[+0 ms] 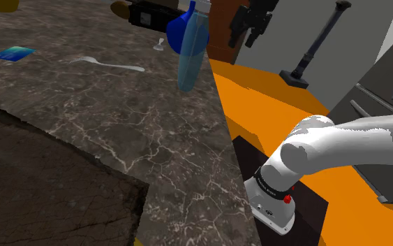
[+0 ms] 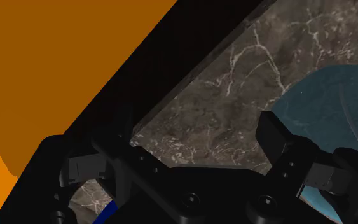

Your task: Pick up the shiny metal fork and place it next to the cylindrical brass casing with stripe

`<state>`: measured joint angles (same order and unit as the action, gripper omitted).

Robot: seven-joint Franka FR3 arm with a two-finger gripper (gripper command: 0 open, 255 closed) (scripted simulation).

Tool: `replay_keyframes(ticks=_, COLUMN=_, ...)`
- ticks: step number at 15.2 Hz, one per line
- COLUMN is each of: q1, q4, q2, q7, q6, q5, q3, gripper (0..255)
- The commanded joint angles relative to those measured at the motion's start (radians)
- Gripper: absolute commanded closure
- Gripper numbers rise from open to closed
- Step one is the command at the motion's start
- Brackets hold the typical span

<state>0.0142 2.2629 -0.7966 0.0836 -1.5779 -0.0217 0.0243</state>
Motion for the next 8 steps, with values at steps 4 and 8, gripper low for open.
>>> replay_keyframes(ticks=4, q1=-0.025, q4=-0.031, q2=0.081, q7=0.008, q6=-0.052, q5=-0.014, q3=0.041, gripper=0)
replay_keyframes(ticks=8, q1=-0.053, q4=-0.086, q2=0.193, q7=0.020, q6=-0.114, q5=-0.025, q3=0.097, gripper=0)
